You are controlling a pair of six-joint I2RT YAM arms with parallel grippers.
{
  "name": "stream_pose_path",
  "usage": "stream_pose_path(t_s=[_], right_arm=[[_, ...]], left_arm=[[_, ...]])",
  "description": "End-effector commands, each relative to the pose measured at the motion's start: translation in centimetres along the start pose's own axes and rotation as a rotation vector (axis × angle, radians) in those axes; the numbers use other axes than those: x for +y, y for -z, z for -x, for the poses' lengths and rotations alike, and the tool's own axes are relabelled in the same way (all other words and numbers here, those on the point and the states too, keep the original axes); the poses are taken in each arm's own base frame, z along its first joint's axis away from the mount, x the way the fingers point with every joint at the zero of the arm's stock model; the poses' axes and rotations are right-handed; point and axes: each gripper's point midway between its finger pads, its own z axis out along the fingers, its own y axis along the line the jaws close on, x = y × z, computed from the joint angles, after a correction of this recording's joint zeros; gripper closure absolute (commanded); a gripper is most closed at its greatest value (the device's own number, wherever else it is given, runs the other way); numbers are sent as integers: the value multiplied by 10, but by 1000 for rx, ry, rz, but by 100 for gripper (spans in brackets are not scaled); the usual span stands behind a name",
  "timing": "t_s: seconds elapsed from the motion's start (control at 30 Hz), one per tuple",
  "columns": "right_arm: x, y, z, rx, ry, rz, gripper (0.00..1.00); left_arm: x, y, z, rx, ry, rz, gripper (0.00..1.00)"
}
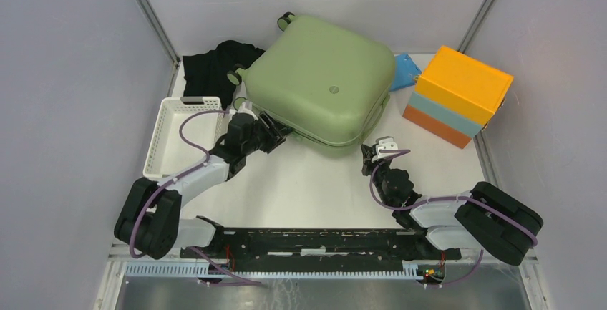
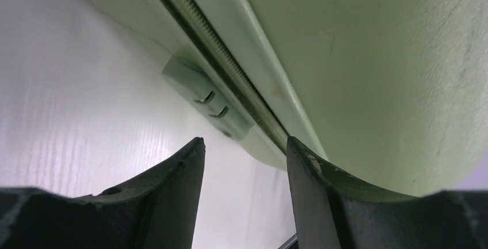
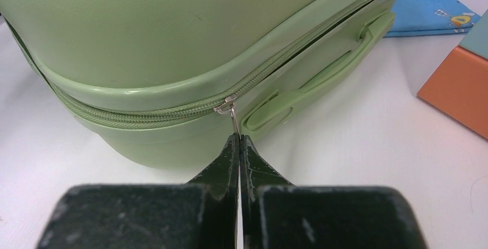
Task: Open, take out, and arrange the luggage
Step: Unzip the luggage at the center of the board.
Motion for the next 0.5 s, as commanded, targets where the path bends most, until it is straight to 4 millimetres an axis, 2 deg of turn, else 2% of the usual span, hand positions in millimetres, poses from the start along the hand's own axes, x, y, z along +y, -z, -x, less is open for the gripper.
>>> stream_pose_path(t_s=[0.0, 0.1, 0.2, 0.3, 0.47], right_arm=[[-16, 3, -12, 33, 16, -63, 100], [-16, 3, -12, 32, 14, -62, 100], [-15, 2, -12, 31, 10, -60, 100], [-14, 2, -12, 32, 10, -56, 100], [-15, 2, -12, 32, 12, -57, 100]], left_arm=[[-37, -9, 23, -67, 33, -90, 40], [-33, -14, 22, -63, 47, -72, 40], [-20, -24, 19, -46, 70, -7, 41], [-6, -32, 16, -27, 94, 75, 49], [11, -41, 14, -8, 100, 194, 45]])
